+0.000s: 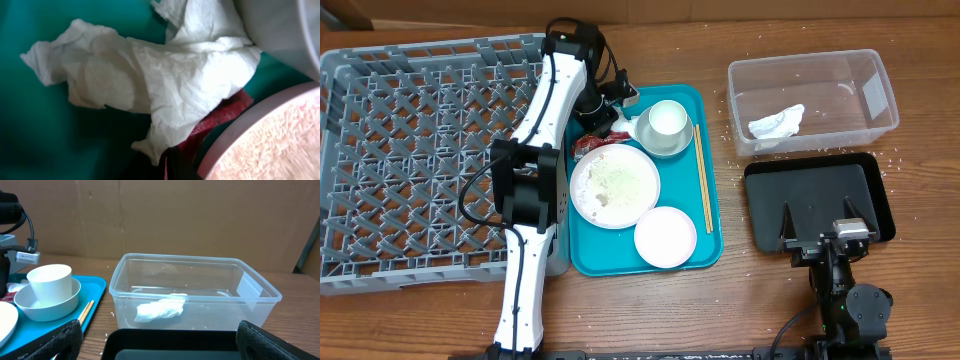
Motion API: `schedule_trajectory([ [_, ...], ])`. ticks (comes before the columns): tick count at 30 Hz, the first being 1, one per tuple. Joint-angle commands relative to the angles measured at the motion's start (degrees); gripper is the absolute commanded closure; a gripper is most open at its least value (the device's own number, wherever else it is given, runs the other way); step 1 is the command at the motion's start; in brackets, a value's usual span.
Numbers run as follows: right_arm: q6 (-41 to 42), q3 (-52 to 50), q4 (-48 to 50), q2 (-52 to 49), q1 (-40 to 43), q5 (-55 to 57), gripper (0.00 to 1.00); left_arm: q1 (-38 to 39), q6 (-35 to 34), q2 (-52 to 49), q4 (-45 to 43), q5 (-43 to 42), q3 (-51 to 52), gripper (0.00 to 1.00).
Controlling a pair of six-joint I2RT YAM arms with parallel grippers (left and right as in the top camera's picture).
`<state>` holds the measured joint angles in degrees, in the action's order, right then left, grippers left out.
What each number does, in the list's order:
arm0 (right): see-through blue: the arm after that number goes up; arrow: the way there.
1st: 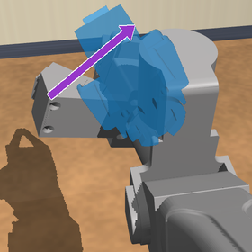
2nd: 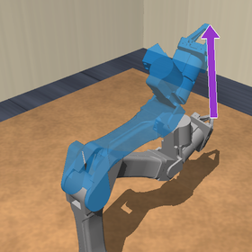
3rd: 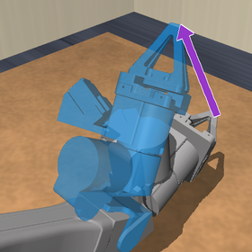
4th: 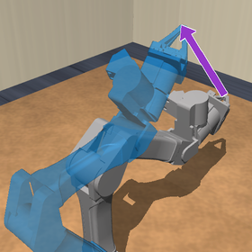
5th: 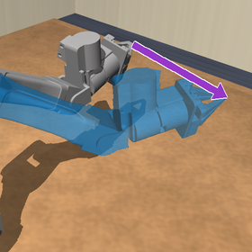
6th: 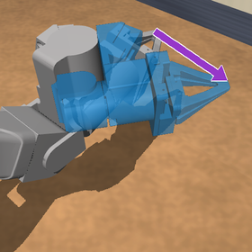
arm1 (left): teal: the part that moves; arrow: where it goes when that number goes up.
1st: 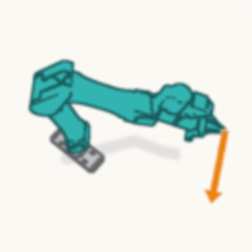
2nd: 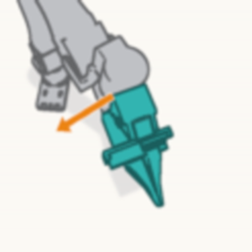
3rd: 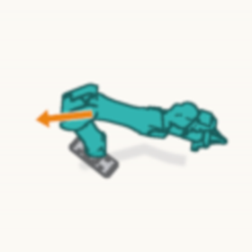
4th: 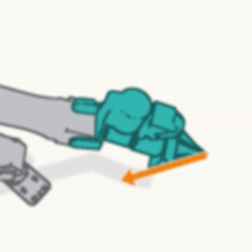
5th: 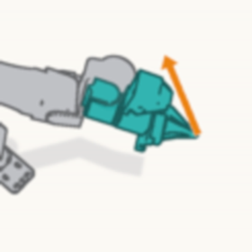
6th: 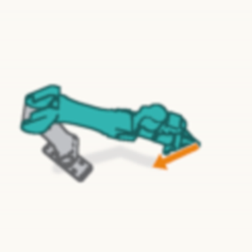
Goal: Sort waste into correct bins and load items into the dishwasher
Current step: 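Return the left gripper to the tray and grasp the red wrapper, then carry the red wrapper to the clear bin and release it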
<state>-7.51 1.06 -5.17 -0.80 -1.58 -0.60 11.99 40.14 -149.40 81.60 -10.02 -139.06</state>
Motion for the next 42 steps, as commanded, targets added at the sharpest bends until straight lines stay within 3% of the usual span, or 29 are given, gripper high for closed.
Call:
schedule_trajectory([
  [1, -0.02, -0.59, 0.35, 0.63, -0.33, 0.48, 0.00, 0.26, -3.13, -1.05, 0.11, -0.09, -1.95, 0.89],
  [7, -0.02, -0.59, 0.35, 0.63, -0.33, 0.48, 0.00, 0.26, -4.68, -0.79, 1.05, -0.11, -6.88, 0.96],
  [18, -0.02, -0.59, 0.35, 0.63, -0.33, 0.48, 0.00, 0.13, -14.08, -0.79, 1.79, -0.11, -17.55, 0.96],
  [26, -0.02, -0.59, 0.35, 0.63, -0.33, 0.48, 0.00, 0.04, -21.97, -0.79, 3.76, -1.73, -31.32, 0.96],
  [29, -0.02, -0.59, 0.35, 0.63, -0.33, 0.48, 0.00, 0.07, -26.80, -0.79, -1.38, -11.52, -34.58, 0.96],
  [34, -0.02, -0.59, 0.35, 0.63, -0.33, 0.48, 0.00, 1.33, -37.16, -0.98, -20.13, -35.65, -33.38, 0.96],
  [37, -0.02, -0.59, 0.35, 0.63, -0.33, 0.48, 0.00, 4.04, -41.86, -1.14, -30.53, -37.62, -30.14, 0.96],
  [42, -0.02, -0.59, 0.35, 0.63, -0.33, 0.48, 0.00, 10.75, -42.05, -1.14, -44.98, -37.59, -22.43, 0.96],
])
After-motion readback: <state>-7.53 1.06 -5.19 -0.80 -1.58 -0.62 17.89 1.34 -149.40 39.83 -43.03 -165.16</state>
